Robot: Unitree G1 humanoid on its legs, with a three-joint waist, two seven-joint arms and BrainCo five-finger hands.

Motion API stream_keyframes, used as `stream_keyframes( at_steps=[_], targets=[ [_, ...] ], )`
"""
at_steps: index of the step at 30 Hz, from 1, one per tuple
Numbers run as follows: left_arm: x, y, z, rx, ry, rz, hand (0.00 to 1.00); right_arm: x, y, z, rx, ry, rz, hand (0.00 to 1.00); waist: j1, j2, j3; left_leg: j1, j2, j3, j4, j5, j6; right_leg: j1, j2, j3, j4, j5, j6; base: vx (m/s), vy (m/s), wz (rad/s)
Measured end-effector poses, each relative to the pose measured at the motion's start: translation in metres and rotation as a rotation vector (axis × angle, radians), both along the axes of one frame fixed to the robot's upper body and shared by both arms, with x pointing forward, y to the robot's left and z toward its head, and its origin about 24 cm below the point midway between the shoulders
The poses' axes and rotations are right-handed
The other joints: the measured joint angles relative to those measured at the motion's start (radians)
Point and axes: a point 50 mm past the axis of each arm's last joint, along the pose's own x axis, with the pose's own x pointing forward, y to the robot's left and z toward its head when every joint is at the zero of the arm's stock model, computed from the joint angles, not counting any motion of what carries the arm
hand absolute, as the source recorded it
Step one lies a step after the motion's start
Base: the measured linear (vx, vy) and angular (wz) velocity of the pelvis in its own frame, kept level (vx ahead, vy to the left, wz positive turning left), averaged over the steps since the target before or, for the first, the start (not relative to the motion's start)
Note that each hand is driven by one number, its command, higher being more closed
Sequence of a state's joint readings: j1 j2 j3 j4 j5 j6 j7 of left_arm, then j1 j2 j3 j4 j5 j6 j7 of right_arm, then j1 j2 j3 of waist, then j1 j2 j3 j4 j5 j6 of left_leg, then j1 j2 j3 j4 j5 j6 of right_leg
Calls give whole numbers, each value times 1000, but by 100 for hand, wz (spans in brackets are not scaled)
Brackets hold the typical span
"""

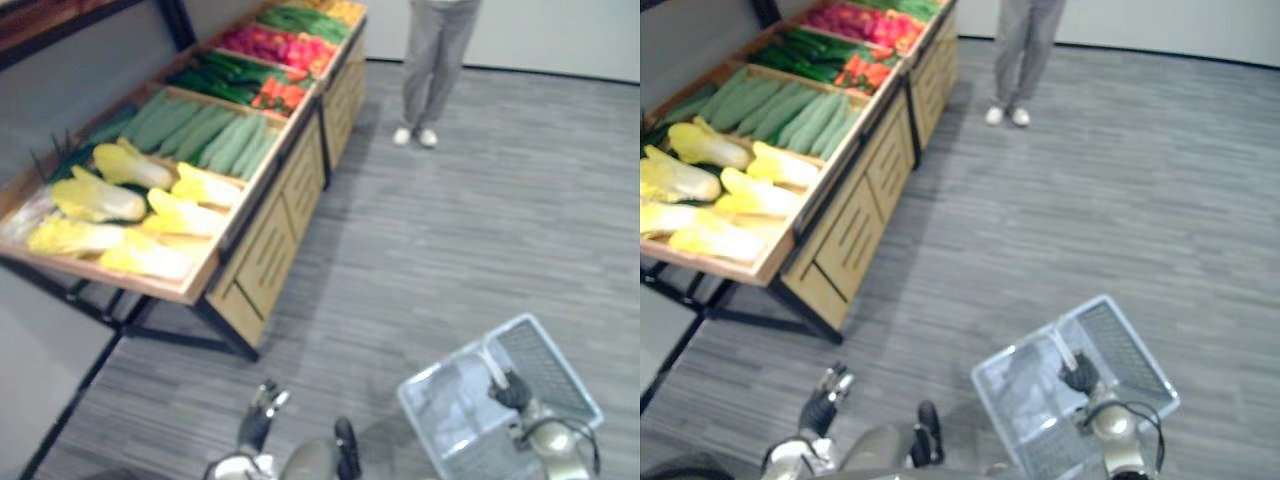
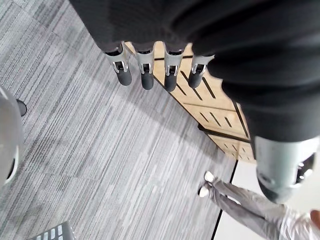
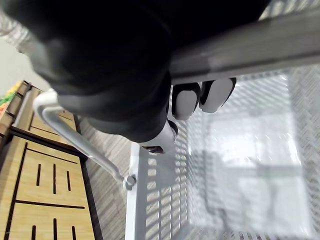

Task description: Pick vegetable in the basket

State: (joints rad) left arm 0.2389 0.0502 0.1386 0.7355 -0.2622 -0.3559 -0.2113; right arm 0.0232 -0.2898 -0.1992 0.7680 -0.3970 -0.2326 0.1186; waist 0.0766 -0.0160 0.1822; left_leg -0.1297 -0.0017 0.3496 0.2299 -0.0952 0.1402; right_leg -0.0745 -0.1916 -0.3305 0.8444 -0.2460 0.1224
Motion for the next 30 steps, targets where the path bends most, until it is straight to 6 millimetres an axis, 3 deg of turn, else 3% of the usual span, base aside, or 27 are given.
stream_keyframes(
  at_steps=[1,2,4,5,6,8,10,11,12,13,14,15,16,18,20,21,22,23,24,25,26,27,30],
  targets=[
    [-2,3,-1,20,24,-6,0,-10,2,-6,6,30,1,100,-7,-3,3,70,-2,-45,-2,-24,-5,-37,-40,-11,128,-7,-22,556,2,101],
    [-3,9,-1,46,32,-3,0,-17,7,-11,26,46,-10,100,-21,-4,5,139,2,-97,-11,-38,-14,-44,-58,-34,113,-16,-34,571,-26,136],
    [2,18,2,77,24,13,0,-22,12,-15,46,40,-23,100,-40,5,12,199,21,-181,-19,-52,-36,-47,-34,-41,-44,-18,-30,539,-114,137],
    [17,28,9,98,-6,14,0,-28,10,-18,44,47,-37,100,-52,10,15,226,49,-268,-17,-61,-52,-51,17,-1,-292,-5,-12,485,-176,144],
    [24,30,12,106,-21,6,0,-32,9,-19,40,53,-48,100,-51,8,14,230,55,-301,-16,-67,-64,-52,35,32,-391,10,0,449,-218,169],
    [42,34,20,118,-62,-7,0,-43,4,-23,37,63,-86,100,-50,-8,16,239,56,-372,-4,-101,-125,-57,49,150,-600,89,11,369,-249,153],
    [38,42,23,129,-72,34,0,-50,6,-27,45,65,-141,100,-44,-50,12,256,45,-381,55,-193,-160,-56,20,207,-587,177,0,433,-440,132],
    [25,50,24,124,-79,107,0,-51,11,-29,56,63,-144,100,-21,-74,5,260,35,-385,113,-261,-181,-69,0,202,-520,196,-32,494,-552,71],
    [5,47,16,86,-38,183,0,-51,3,-26,32,56,-154,100,-9,-31,7,248,94,-362,231,-306,-215,-52,29,154,-460,124,-55,398,-430,60],
    [0,43,13,65,-32,197,0,-50,0,-24,24,52,-156,100,-14,-1,14,193,128,-331,351,-298,-210,-33,41,123,-462,110,-58,319,-372,98],
    [-5,36,11,31,-33,197,0,-52,-5,-22,21,51,-178,100,-21,45,31,75,202,-274,565,-210,-201,33,62,56,-514,104,-67,325,-351,118],
    [-8,34,10,14,-34,205,0,-52,-9,-21,25,52,-197,100,-10,59,46,-5,241,-210,670,-165,-202,90,70,24,-566,101,-73,310,-348,110],
    [-10,35,10,12,-34,210,0,-51,-10,-20,27,57,-198,100,-6,53,47,-23,236,-173,654,-175,-205,115,60,12,-587,100,-75,279,-246,89],
    [-10,38,12,6,-54,217,0,-51,-14,-20,29,74,-192,100,2,33,48,-24,184,-41,472,-180,-217,174,25,-30,-646,100,-75,200,-135,69],
    [-5,40,19,12,-122,243,0,-44,-28,-16,16,85,-211,100,9,60,40,-27,144,125,163,-102,-186,205,44,-84,-665,73,-55,311,-96,57],
    [-4,41,20,15,-128,244,0,-43,-29,-16,14,86,-211,100,10,65,39,-27,143,135,142,-95,-179,205,51,-89,-658,64,-53,279,7,37],
    [-3,45,22,28,-142,259,0,-42,-31,-17,19,102,-214,100,13,62,39,-28,129,126,105,-56,-105,196,52,-104,-602,10,-40,303,24,18],
    [-4,53,24,51,-142,289,0,-45,-25,-24,46,134,-217,100,14,23,22,-17,96,118,98,-62,-55,190,15,-104,-504,-34,-20,314,1,28],
    [-4,55,24,59,-141,303,0,-44,-24,-24,52,137,-214,100,12,6,14,-4,77,107,86,-67,-49,158,-14,-97,-421,-46,-3,376,-13,43],
    [2,54,27,62,-161,302,0,-45,-25,-25,54,142,-216,100,5,-16,8,15,56,89,65,-70,-36,70,-68,-50,-211,-20,39,408,-39,67],
    [14,54,36,72,-215,293,0,-45,-23,-26,64,149,-214,100,-10,-21,11,47,54,54,55,-72,-35,22,-92,-15,-86,-9,51,428,-34,75],
    [20,55,43,81,-249,283,0,-47,-21,-28,71,157,-215,100,-15,-21,11,69,55,33,49,-74,-38,22,-92,-14,-73,-14,43,435,-81,90],
    [64,57,96,147,-502,203,0,-62,-11,-37,98,184,-253,100,-37,-9,15,160,82,-86,4,-81,-75,24,-71,-6,-203,-27,19,390,-172,97]
  ],
)
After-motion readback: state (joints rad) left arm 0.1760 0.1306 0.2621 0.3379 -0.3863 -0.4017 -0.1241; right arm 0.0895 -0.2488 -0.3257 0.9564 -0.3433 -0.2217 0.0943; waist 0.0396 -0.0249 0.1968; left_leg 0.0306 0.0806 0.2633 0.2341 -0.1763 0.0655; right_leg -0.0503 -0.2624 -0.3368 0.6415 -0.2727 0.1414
